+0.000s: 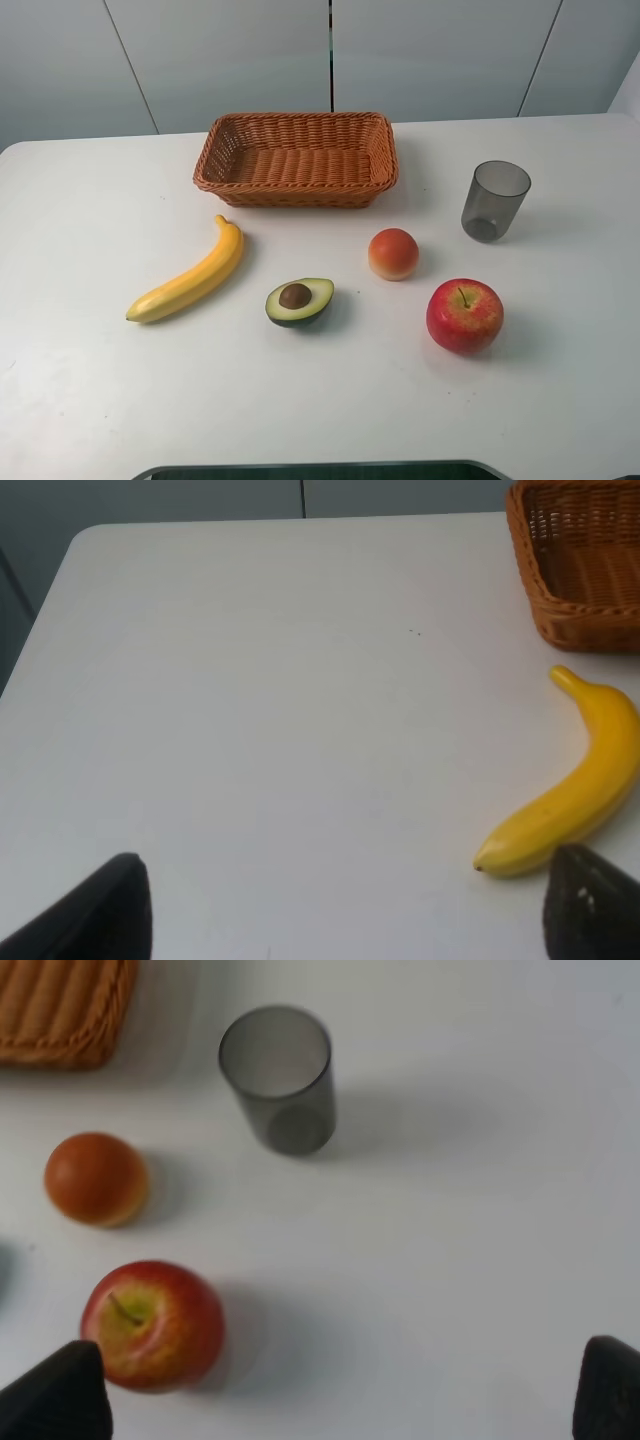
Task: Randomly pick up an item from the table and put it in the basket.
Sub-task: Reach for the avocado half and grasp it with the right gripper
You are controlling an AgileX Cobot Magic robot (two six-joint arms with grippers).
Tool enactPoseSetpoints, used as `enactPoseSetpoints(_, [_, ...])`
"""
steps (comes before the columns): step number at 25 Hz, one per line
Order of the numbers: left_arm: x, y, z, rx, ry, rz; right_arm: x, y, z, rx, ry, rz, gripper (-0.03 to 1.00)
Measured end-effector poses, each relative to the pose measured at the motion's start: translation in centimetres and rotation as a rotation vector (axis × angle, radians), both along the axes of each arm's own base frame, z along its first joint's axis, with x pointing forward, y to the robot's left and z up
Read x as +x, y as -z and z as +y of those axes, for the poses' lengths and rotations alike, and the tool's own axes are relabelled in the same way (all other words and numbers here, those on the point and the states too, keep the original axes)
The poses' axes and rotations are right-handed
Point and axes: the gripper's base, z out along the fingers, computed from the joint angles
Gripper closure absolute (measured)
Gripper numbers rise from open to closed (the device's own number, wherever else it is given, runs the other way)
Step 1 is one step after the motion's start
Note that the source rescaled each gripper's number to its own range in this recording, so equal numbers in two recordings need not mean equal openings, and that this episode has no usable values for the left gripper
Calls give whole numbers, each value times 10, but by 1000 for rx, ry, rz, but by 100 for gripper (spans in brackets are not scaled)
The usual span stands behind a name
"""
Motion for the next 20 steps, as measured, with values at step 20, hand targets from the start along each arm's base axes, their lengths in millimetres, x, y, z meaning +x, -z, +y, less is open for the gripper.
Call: enactPoseSetpoints(20, [0,0,0,-2,-1,0,90,69,132,-26,-394,468,-3])
